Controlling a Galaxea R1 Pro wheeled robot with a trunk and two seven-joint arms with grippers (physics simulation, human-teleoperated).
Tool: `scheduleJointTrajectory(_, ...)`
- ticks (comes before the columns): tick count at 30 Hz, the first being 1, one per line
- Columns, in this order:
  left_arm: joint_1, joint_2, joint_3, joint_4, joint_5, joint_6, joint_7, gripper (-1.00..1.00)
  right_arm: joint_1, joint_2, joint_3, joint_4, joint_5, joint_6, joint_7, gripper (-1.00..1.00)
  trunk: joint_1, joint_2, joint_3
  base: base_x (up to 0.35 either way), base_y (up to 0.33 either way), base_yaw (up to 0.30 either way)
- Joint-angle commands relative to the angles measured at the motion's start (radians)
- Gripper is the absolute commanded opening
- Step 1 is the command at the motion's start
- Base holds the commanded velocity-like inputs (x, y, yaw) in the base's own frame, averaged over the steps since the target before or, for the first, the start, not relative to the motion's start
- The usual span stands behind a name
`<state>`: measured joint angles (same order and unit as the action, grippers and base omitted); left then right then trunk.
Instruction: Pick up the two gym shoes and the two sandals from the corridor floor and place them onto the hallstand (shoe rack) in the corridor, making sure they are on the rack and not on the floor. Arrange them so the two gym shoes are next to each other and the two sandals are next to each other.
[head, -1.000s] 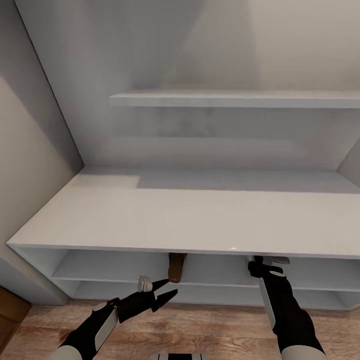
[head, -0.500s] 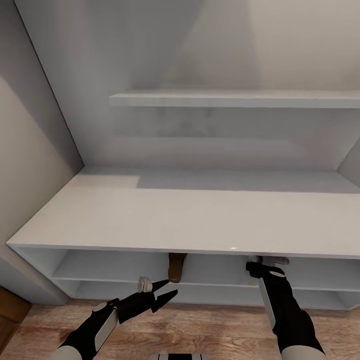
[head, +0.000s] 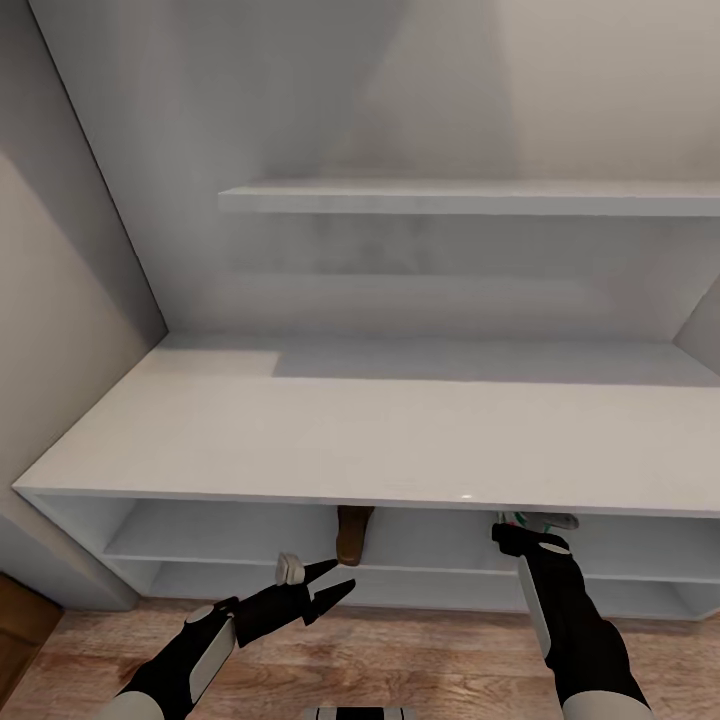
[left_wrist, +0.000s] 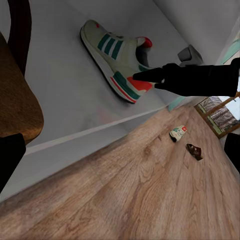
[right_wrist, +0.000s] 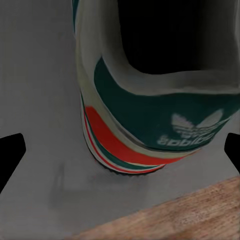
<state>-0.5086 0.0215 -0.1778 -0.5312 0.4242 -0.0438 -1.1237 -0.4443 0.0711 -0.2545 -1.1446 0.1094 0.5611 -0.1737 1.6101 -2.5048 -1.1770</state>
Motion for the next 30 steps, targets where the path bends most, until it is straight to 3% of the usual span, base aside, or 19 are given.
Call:
scheduleJointTrajectory(1, -0.001, 0.001, -0.008, 0.0, 0.008, -0.005, 0.001, 1.0, -0.001, 0.001, -0.002, -0.001, 0.01, 0.007, 0.003, 1.0, 0.0, 0.0, -0.001, -0.012, 0.0, 0.0)
scheduleJointTrajectory(8, -0.001, 0.001, -0.008, 0.0, 0.008, -0.005, 0.001, 1.0, -0.001, 0.001, -0.002, -0.001, 0.01, 0.007, 0.003, 1.0, 0.0, 0.0, -0.001, -0.169, 0.0, 0.0)
scheduleJointTrajectory(30, -0.001, 0.001, -0.008, 0.0, 0.008, -0.005, 0.001, 1.0, 0.0, 0.001, -0.002, -0.001, 0.01, 0.007, 0.006, 1.0, 0.0, 0.0, -0.001, -0.33, 0.0, 0.0)
